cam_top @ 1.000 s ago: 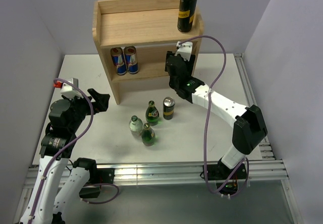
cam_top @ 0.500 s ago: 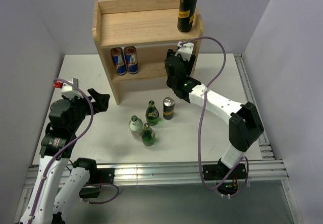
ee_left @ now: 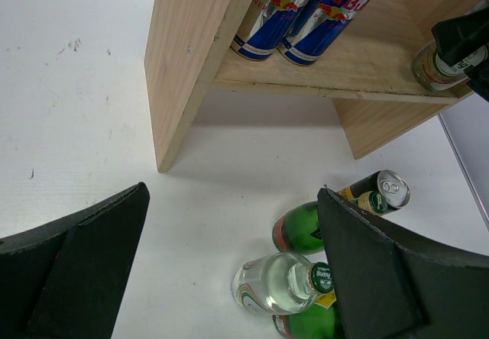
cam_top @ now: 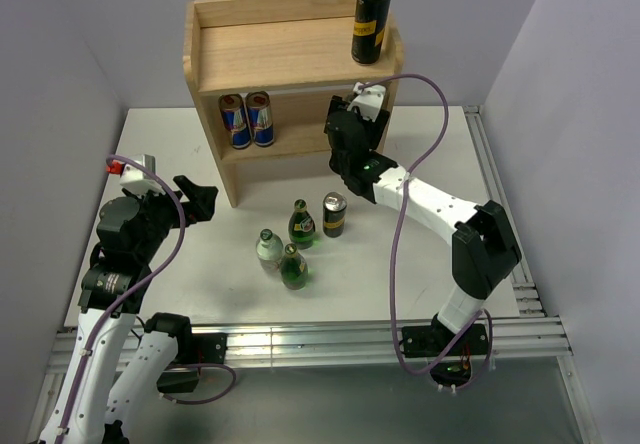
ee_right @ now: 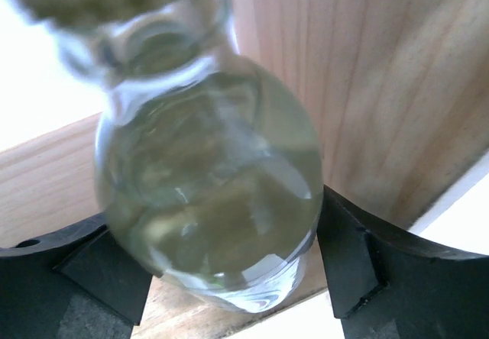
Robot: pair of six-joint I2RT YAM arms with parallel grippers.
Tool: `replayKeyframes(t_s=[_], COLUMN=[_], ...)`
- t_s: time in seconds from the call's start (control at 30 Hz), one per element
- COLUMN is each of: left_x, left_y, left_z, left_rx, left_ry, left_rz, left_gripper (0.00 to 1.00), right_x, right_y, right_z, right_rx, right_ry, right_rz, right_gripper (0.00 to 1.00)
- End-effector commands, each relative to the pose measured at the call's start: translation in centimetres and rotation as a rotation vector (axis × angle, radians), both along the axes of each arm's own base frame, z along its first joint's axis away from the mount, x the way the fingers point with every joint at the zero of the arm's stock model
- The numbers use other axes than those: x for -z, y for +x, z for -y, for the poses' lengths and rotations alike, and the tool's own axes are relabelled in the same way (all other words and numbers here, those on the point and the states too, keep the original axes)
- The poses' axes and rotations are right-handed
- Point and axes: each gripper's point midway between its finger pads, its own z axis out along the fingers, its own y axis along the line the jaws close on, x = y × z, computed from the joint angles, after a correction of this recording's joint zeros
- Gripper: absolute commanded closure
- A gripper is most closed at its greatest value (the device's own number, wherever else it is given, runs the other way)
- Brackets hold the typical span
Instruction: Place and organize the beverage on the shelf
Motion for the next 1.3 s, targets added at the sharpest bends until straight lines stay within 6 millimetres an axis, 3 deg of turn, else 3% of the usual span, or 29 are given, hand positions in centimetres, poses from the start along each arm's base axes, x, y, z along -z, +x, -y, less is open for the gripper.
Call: replayKeyframes(t_s=[0.0,0.27,0.37,0.83,1.03,1.17,1.27], left_x=[-1.3,-1.3,-1.4,-1.4,-1.4,-1.4,-1.4], left_y=[0.0,0.0,-0.1,-0.1,-0.1,-0.1,0.0], left_z=[0.0,-0.1,-0.1,-0.1,-0.2,-0.2,-0.2], left_rx=[0.011,0.007,0.006,0.003,0.000,0.000,-0.001], left_ry=[0.008,0.009,0.007,0.007,0.006,0.006,0.007], left_rz=[0.054,0.056,0.058,0.058,0.060,0.058,0.055], left_gripper=[0.01,0.01,0.01,0.01,0.01,0.01,0.01], right_x=[-1.1,-0.3,0.0,-0.3,-0.4,-0.4,-1.5], right_y=[0.2,-0.5,-0.8,-2.7,-4.5,-6.4,-8.7], right_z=[0.6,0.5,0.2,-2.1,-1.6,-1.3,-1.4], right_rx=[0.025,0.001,-0.033,-0.270,-0.296,-0.326,-0.357], right_ry=[0.059,0.057,0.056,0.049,0.078,0.087,0.076], right_rz=[0.046,0.026,0.018,-0.042,-0.061,-0.077,-0.054], right_gripper=[0.16,0.11,0.00,0.00,0.00,0.00,0.00])
